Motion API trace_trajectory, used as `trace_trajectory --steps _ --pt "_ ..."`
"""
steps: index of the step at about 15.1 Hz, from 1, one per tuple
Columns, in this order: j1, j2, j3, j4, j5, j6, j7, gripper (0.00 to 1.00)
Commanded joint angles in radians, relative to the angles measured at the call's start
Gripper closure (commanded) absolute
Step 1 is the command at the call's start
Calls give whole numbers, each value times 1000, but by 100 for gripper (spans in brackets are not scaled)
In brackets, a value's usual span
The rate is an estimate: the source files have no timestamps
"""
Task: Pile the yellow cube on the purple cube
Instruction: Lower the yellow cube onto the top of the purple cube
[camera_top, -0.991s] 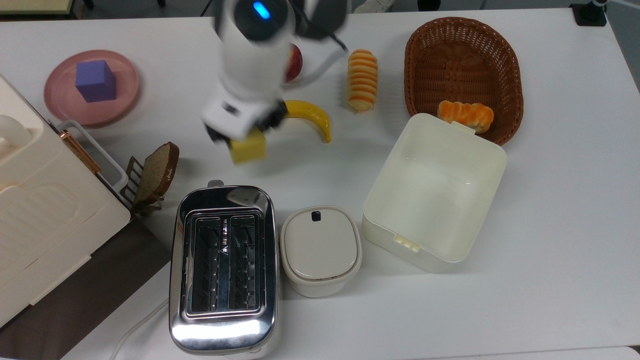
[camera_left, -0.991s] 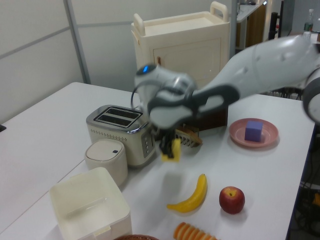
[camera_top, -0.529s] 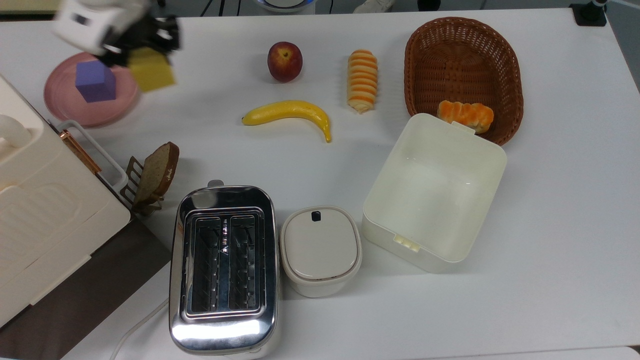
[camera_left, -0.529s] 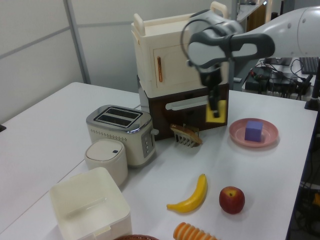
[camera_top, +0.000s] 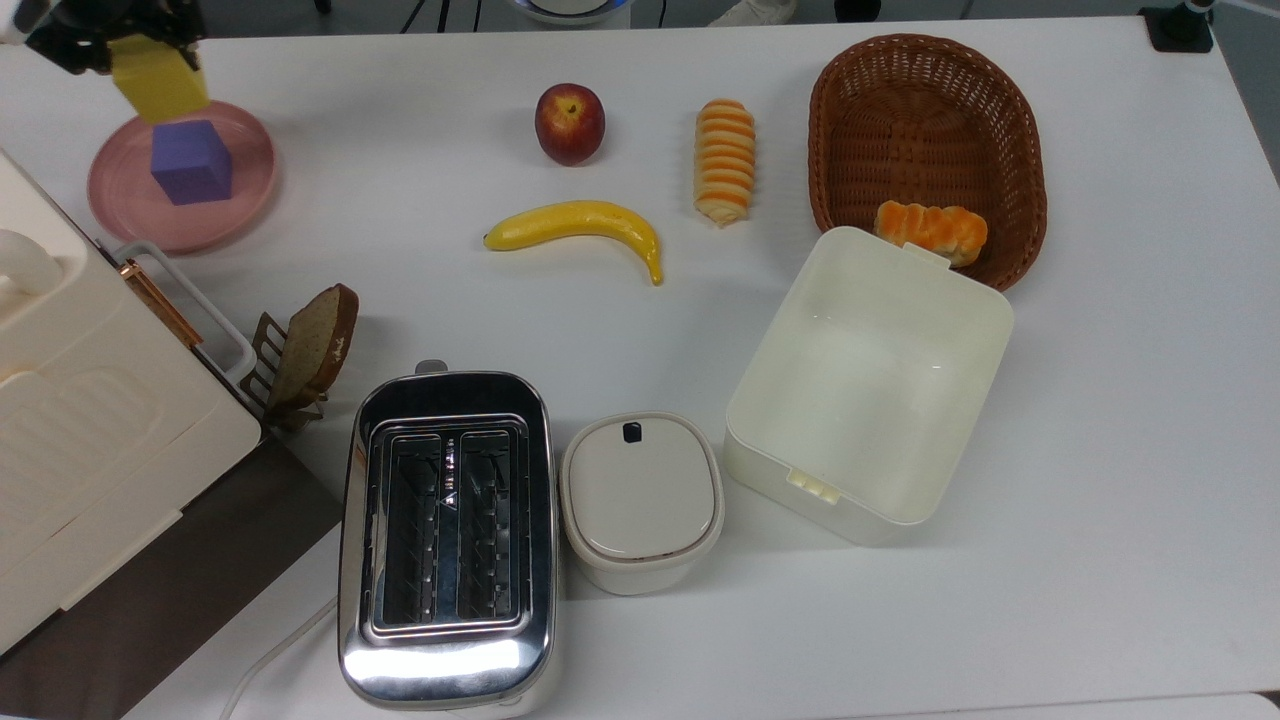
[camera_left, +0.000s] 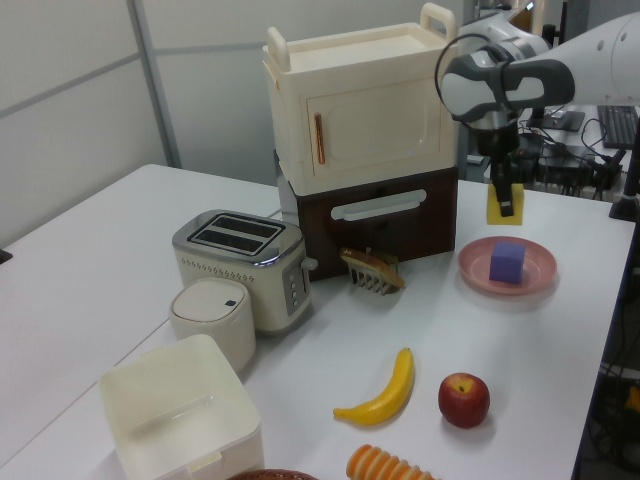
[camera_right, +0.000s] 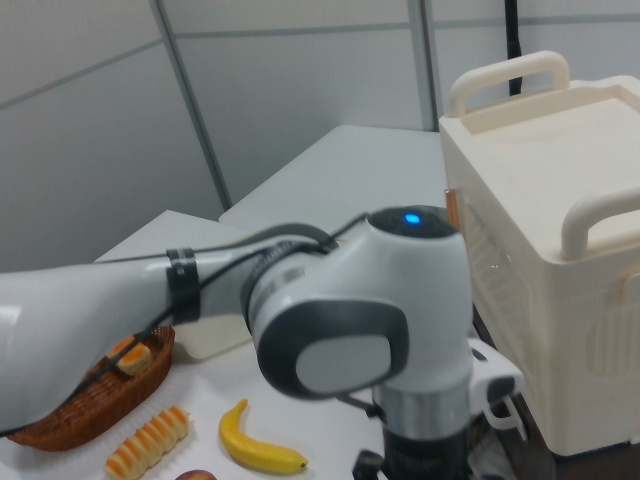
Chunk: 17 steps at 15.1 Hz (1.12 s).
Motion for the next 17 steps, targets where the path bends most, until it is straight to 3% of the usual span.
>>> trace_trajectory --steps 1,7,9,12,16,17 --pt "-6 9 -36 -69 20 96 -31 71" --pt "-38 69 -36 -69 20 165 -31 69" --pt "-38 75 -36 -69 20 165 -25 63" --pt "-31 89 -31 -72 21 165 -8 42" --pt "-28 98 -24 -72 26 189 64 0" --pt "-26 98 -24 -72 32 191 73 0"
